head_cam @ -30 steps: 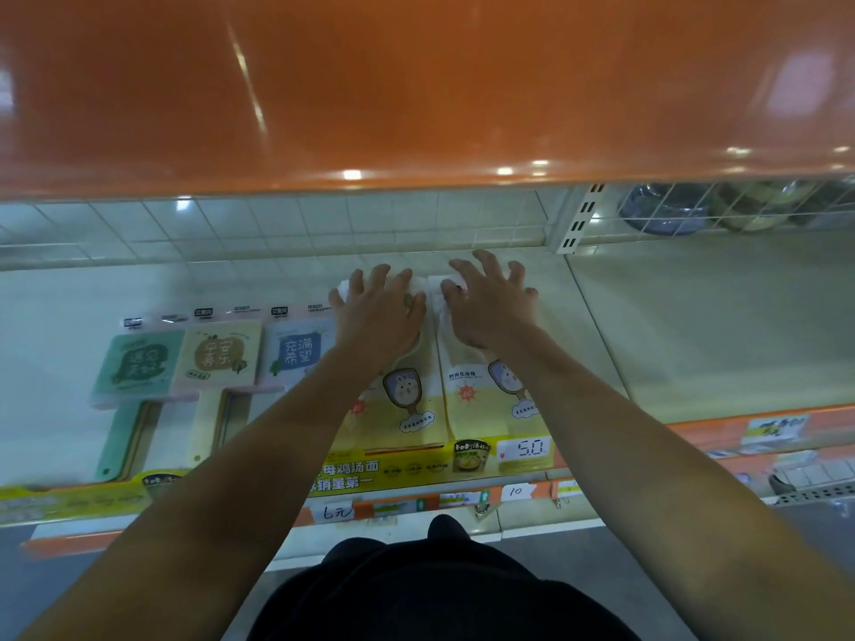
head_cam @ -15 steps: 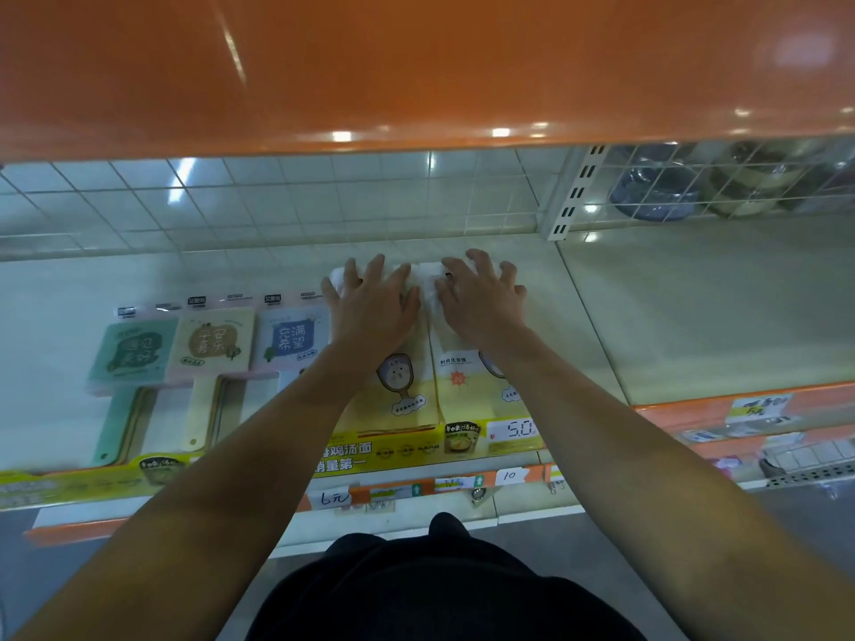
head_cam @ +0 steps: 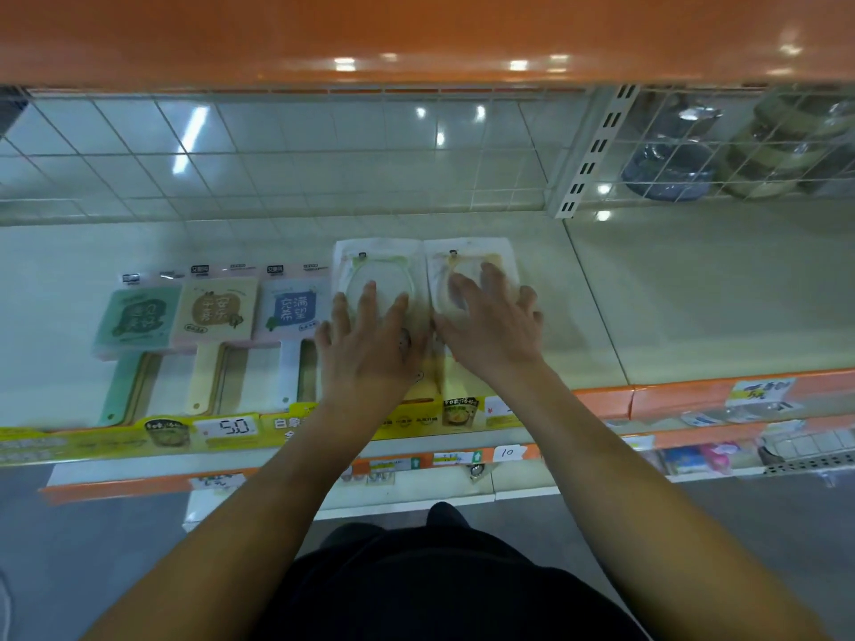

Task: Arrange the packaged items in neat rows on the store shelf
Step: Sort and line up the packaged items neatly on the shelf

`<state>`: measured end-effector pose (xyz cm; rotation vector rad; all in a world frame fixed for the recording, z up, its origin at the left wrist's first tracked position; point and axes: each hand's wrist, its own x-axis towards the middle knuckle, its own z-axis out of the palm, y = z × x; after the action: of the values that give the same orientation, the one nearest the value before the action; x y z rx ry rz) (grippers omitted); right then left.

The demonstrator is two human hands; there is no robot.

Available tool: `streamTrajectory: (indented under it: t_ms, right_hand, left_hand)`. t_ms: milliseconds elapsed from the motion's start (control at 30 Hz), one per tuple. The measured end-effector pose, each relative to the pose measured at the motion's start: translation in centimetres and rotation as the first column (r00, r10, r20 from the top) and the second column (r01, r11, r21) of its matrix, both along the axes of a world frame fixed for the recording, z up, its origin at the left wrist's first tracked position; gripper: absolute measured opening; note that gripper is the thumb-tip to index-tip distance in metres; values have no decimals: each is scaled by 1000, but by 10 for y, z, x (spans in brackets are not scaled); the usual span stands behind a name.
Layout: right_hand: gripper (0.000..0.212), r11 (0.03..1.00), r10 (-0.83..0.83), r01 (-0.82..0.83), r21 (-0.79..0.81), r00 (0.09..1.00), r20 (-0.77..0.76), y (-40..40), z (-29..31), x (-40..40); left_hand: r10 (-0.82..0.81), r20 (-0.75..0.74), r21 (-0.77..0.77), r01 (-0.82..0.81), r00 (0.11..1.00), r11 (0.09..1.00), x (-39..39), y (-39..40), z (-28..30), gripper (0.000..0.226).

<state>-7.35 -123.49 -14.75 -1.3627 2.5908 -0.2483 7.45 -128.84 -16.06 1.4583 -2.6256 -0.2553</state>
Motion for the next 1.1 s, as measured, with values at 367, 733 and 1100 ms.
streamTrajectory:
  t_ms: [367,733,1100]
  right_hand:
    - [55,1000,-15,15,3,1000,23,-2,-3,4]
    - [48,999,32,-30,-28,999,41,12,-11,7]
    - [57,999,46,-45,-13,997,66,15,-14,8]
  left_hand:
    - [7,-12,-30,-8,1000,1000,3,2,-2,52]
    - [-50,-71,-86,43,996,995,11,19,-10,47]
    - [-31,-41,-40,29,999,999,8,26,-12,54]
